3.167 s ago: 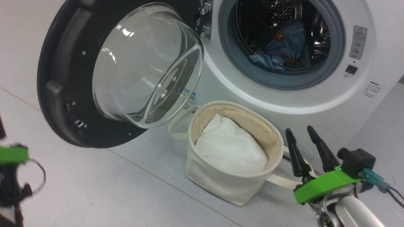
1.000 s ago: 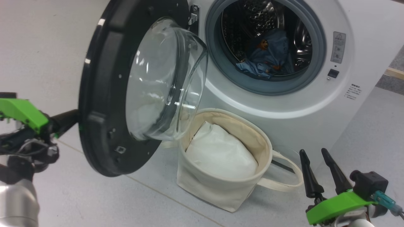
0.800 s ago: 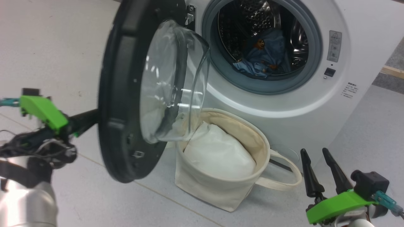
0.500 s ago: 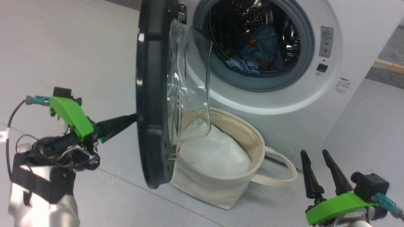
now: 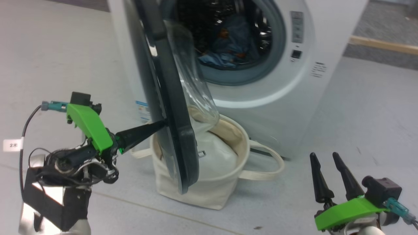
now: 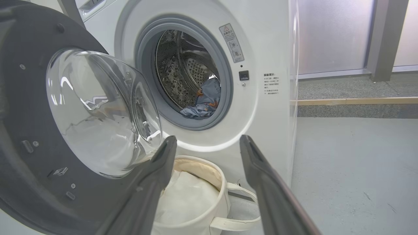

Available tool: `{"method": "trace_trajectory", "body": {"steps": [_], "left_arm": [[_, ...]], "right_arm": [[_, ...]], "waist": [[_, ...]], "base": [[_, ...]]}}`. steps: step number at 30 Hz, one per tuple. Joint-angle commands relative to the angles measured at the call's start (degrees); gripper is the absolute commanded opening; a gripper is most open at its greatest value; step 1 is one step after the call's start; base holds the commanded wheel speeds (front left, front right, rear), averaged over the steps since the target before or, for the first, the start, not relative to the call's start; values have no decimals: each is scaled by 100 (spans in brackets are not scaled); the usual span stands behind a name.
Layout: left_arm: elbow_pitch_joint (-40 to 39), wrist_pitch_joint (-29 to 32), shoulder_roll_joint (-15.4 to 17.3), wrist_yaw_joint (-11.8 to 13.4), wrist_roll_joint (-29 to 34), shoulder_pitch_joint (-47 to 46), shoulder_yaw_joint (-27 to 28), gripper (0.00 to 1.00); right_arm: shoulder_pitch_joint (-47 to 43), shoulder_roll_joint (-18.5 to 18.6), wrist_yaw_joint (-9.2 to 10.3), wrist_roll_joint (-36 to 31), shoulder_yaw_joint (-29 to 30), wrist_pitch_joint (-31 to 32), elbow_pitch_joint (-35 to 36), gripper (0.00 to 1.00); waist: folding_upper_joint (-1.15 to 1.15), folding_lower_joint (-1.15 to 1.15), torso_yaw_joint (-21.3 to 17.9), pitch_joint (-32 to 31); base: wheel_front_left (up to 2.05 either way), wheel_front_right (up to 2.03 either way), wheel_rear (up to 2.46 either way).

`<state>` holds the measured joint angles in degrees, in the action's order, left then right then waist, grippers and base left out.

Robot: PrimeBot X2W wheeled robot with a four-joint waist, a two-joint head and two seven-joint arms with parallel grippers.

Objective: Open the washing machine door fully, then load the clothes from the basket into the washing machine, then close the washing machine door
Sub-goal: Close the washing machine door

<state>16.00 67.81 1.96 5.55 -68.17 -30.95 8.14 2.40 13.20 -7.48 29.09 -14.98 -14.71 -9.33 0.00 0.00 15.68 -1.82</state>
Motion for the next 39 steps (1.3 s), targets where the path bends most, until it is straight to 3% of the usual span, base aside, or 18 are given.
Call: {"method": "trace_trajectory", "body": {"steps": [1, 9, 16, 32, 39], "left_arm": [[-271, -73, 94, 5, -34, -155, 155, 0], [-66, -842, 109, -319, 86, -360, 421, 0], [189, -1483, 110, -791, 86, -736, 576, 0], [887, -2294, 361, -1103, 307, -1267, 724, 0], [1262, -2552, 504, -1220, 406, -1385, 696, 0]], "right_arm": [[283, 81, -1, -55, -26, -29, 205, 100], [430, 116, -1, -121, 12, -29, 267, 100], [543, 98, -1, -172, 51, -29, 304, 100], [705, -24, -1, -266, 63, -29, 375, 100], [711, -34, -1, -273, 89, -29, 377, 100]], "waist": [[0, 0, -249, 109], [0, 0, -958, 385], [0, 0, -1487, 583], [0, 0, -2279, 911], [0, 0, -2379, 909]], "base": [[0, 0, 0], [0, 0, 0], [0, 0, 0], [0, 0, 0], [0, 0, 0]]}}
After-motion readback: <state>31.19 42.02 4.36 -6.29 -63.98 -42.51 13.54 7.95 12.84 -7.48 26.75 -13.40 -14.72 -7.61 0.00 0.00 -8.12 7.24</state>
